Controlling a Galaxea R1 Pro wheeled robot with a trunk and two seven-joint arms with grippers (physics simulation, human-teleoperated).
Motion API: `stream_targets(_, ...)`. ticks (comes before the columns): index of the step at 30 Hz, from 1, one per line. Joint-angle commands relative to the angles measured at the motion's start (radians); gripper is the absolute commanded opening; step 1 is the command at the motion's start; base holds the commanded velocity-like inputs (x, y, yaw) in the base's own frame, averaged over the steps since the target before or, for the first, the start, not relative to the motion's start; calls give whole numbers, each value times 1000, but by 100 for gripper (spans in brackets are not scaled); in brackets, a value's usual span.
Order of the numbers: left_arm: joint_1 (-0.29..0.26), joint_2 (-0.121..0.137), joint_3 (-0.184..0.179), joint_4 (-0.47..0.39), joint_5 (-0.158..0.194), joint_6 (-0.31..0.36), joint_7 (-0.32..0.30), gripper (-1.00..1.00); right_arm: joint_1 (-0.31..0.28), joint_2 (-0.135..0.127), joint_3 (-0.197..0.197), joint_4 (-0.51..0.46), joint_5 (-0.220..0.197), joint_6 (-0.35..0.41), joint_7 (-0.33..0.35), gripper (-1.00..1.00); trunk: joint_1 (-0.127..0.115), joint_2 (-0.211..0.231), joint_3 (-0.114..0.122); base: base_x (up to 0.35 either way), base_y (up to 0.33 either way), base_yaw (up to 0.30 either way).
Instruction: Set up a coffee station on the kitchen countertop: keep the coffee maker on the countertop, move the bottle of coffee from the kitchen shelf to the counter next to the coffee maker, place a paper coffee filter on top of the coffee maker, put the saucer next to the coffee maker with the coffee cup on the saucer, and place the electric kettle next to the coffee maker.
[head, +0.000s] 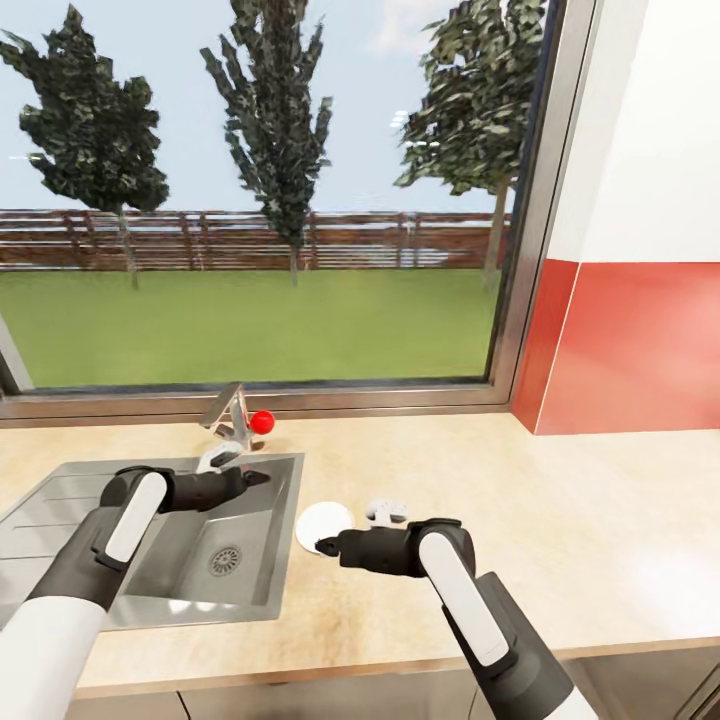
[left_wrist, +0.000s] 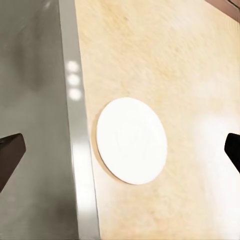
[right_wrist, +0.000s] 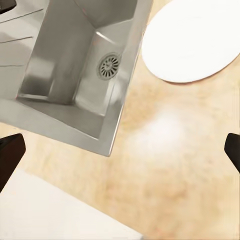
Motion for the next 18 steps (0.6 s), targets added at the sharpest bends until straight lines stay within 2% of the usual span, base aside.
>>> stream_targets(1,0,0,-2,0,-9,2,-9,100,0,4,1,3,-10,2,-11,100,0,-1,0,0,0,-4)
stream_targets(7,0,-3,-3,0,-8,2,-10,100,0,10,0,31,-10,2,-10,100,0,-1,0,19,0,-1)
stream_targets(13,1,-4,-4,0,-8,2,-10,100,0,7,-1,42,-11,2,-11,100,0,-1,0,233,0,0)
stream_targets(18,1,-5,-5,-1,-8,2,-10,100,0,6,-2,42,-11,2,-11,100,0,-1,0,75,0,0)
